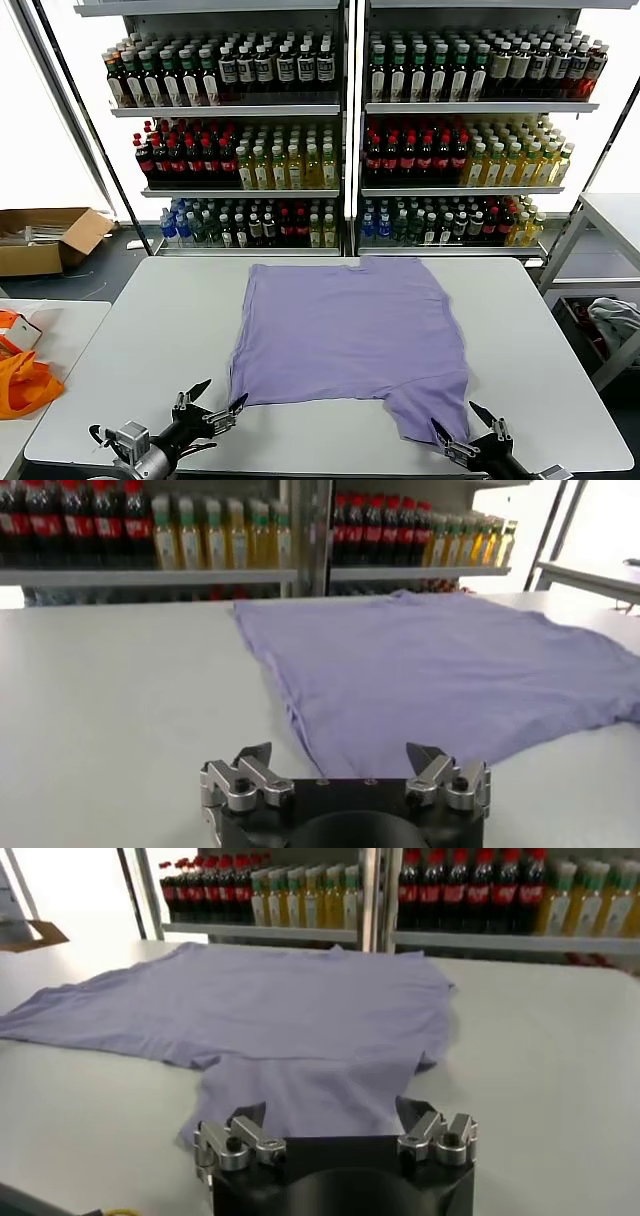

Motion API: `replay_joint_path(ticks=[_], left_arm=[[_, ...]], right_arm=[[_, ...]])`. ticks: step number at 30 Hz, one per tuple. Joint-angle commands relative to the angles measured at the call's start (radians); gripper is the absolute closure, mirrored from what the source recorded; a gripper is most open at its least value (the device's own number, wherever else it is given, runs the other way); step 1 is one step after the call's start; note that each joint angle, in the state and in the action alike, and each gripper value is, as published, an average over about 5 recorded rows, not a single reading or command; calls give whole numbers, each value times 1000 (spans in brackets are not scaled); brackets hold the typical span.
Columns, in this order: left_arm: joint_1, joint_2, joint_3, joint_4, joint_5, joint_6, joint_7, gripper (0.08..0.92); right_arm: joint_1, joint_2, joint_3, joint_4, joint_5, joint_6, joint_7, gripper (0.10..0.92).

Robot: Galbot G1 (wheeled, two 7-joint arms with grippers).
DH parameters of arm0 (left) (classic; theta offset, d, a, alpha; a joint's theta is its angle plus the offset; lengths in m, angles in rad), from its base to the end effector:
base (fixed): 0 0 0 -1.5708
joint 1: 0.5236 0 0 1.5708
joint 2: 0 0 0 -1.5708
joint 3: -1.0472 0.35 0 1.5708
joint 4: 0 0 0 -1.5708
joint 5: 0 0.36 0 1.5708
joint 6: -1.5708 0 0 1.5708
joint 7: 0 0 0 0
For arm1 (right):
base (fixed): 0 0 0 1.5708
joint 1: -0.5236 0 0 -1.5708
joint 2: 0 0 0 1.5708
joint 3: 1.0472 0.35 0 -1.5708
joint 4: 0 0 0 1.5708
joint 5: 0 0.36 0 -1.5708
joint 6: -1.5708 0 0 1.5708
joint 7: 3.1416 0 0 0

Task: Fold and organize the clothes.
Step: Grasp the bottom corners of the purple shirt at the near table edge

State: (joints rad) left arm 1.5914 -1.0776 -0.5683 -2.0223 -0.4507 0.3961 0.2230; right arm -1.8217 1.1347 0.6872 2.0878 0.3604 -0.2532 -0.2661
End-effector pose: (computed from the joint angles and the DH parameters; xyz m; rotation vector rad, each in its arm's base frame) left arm 0.1924 0.1041 -0.3071 -0.5177 -2.5735 0.0242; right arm 0.1267 -0.1189 -0.3120 0.4583 -2.6040 0.0442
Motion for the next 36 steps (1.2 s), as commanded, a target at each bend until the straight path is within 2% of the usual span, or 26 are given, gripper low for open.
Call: replay_joint_path(ticks=[1, 7, 10, 17, 20, 30, 33, 36], left_arm=[[-7, 3, 33, 29, -6, 32, -12, 177], [-11, -6, 36, 45, -7, 28, -11, 178], [-12, -12, 37, 46, -7, 26, -11, 217], [-7, -24, 54, 45, -5, 20, -16, 414], [-7, -31, 67, 47, 0, 13, -16, 500], [-19, -45, 73, 70, 0, -22, -43, 795], [-7, -51, 63, 45, 1, -32, -54, 872], [23, -56, 42, -14, 4, -34, -63, 910]], right_arm=[[-22, 4, -34, -6, -11, -39, 18, 388], [-32, 8, -33, -4, -8, -23, 17, 552], [-29, 8, -29, 1, 1, -16, 16, 639], [-18, 3, -22, -2, 17, -4, 12, 845], [-17, 4, -22, -4, 17, 3, 10, 900], [-29, 5, -10, 22, 49, 25, -8, 907], [-43, 1, 1, 39, 70, 25, -8, 907], [-87, -11, 21, 77, 100, 23, -4, 907]])
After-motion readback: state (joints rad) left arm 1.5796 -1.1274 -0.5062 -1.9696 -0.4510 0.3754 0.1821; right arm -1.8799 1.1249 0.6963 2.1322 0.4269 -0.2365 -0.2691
